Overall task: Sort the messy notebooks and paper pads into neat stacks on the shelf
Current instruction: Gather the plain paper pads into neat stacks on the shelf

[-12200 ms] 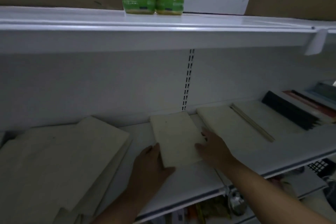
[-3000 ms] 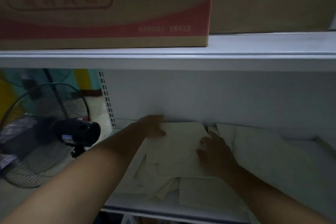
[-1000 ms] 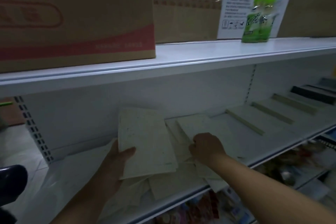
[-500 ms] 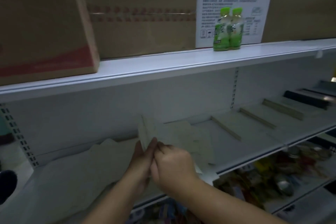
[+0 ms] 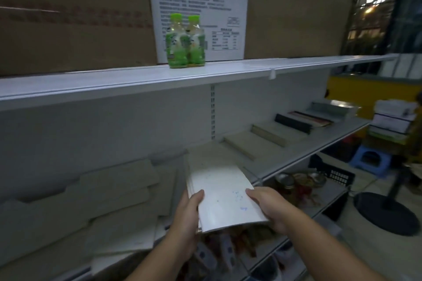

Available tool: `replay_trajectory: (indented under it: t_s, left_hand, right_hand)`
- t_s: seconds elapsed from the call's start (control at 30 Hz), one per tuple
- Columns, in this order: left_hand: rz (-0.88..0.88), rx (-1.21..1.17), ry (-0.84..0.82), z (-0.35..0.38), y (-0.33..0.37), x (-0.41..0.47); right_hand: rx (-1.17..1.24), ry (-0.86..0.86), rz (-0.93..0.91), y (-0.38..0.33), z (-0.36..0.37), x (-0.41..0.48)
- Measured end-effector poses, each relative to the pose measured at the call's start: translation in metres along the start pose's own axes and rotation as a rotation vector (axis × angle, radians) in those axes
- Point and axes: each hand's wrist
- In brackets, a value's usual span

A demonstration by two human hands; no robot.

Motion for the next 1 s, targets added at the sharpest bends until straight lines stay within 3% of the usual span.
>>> replay_trajectory:
  t_s: [0.1,0.37,0.47,0.63,0.83,1.0]
  left_hand:
    - [-0.056,-0.059,0.006,0.032,-0.011,0.014]
    - [0.002,0.149,-0.118,0.084,-0.023,0.103]
    - [-0.068,0.1,-0.167,0.106,-0.028,0.143]
    - [-0.058,0.268,0.031,0.145,-0.046,0.202]
    - [-0.053,0.406,0.036,0.17,-0.056,0.248]
    - [-0.204,0.206,0.067,0.182,-0.047,0.276]
  right_hand:
    - [0.076,0.065,-0.039,0.001,-0.024,0.011]
    - [-0.073,0.199,-0.108,-0.027,-0.092,0.064]
    - [-0.164,0.254,-0.12,-0.045,-0.109,0.087]
    - [-0.316,0.266,-0.139,-0.073,-0.131,0.126]
    - [-0.361,0.375,-0.078,-0.092,-0.154,0.179]
    - [-0.5,0.299,-0.078,-0.115,-0.179,0.222]
Point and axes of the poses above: each hand's wrist, its own x-axis towards the middle knuckle, its own z-axis out of the palm, y = z × x, and after that the axes turned 5 degrees about z, right-handed
